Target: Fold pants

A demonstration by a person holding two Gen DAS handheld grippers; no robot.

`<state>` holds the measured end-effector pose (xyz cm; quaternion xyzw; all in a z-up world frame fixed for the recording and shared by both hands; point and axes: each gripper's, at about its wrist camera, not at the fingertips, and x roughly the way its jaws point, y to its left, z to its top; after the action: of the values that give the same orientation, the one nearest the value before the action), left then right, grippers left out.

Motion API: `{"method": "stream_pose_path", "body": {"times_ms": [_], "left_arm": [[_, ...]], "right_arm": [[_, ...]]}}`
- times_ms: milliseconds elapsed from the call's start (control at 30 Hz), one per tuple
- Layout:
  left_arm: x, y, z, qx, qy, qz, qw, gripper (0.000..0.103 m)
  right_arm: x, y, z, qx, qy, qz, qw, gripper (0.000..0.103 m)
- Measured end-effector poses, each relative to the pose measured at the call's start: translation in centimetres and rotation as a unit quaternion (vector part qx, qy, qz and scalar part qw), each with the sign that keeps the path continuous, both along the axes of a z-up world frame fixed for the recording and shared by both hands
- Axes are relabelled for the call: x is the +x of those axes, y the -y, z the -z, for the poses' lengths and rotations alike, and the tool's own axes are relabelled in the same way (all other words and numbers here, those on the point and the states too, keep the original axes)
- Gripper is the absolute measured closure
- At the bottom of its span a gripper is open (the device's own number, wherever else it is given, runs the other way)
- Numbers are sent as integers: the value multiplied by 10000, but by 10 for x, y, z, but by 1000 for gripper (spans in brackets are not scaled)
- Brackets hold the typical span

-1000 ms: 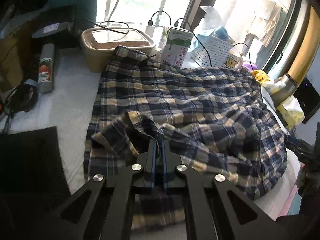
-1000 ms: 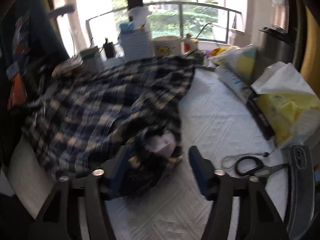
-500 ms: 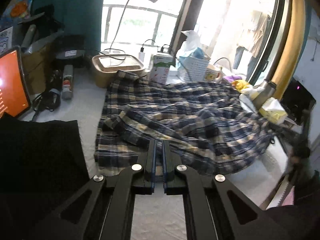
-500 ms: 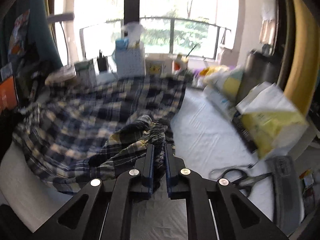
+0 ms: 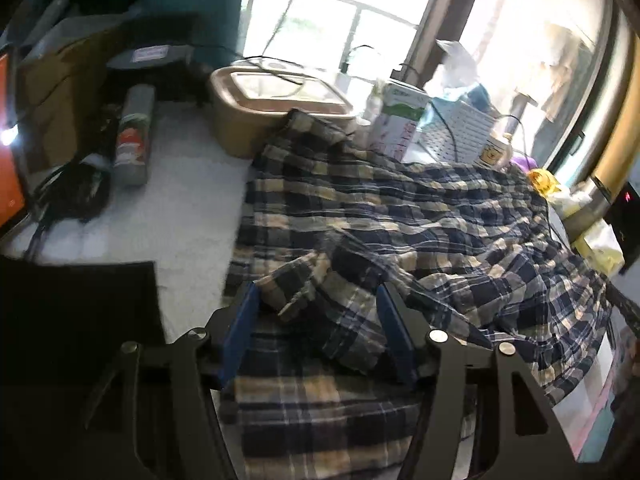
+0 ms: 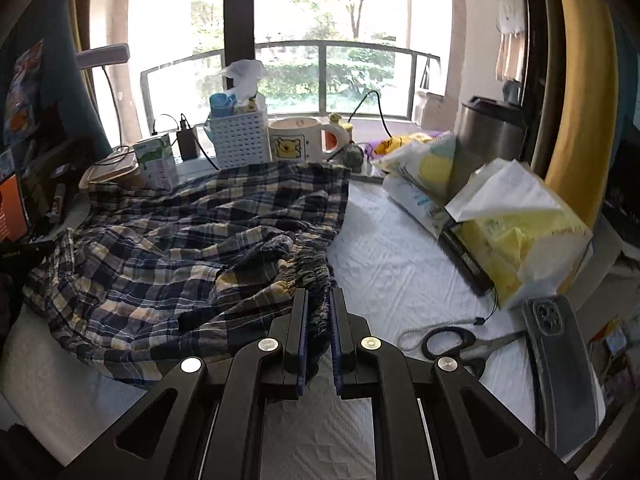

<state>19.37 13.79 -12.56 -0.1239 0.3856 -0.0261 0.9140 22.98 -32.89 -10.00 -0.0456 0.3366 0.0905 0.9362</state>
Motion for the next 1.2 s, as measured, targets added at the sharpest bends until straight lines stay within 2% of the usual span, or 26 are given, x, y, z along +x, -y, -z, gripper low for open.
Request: {"method": "stream_pose_path", "body": {"times_ms": [67,100,133,233,400,433,500,600,667,800,933,1067,1200], "left_arm": [[2,6,3,110,15,123,9999,71],[3,8,5,105,-91,158,9998,98],[2,7,5,65,-130,175,9997,101],[-12,10,-8,-9,16,246,9997,101],[-53,20,-48,-191,380,353,9985,101],[-62,23,-55,-182,431,390,9981,101],[-83,33,-69,76,503,478,9976,101],[-108,48,-71,187,328,716,9967,101],[-122,53,-64,-3,91,888,9960,101],[-143,49,-49,-134,-276,885,9956,101],[-159,39,-56,-219,-265,818,9961,101],[-177,37,-67,-477,-228,937,9942,101],[-190,44,-59,-377,-544,1194,9906,101]], "right_arm": [[3,0,2,2,-35,14,10000,93],[4,0,2,10,-40,21,10000,93],[5,0,2,11,-37,24,10000,93],[6,0,-1,3,36,14,10000,93],[1,2,-11,-2,249,-50,9997,93],[1,3,-12,15,272,-56,9996,93],[-1,4,-15,62,340,-65,9994,93],[-6,5,-19,81,423,-66,9991,93],[-9,6,-21,68,430,-67,9990,93],[-16,14,-18,50,464,92,9989,93],[-26,26,-17,110,447,291,9985,93],[-35,38,-21,142,451,401,9981,93],[-48,50,-16,75,326,463,9984,93]]}}
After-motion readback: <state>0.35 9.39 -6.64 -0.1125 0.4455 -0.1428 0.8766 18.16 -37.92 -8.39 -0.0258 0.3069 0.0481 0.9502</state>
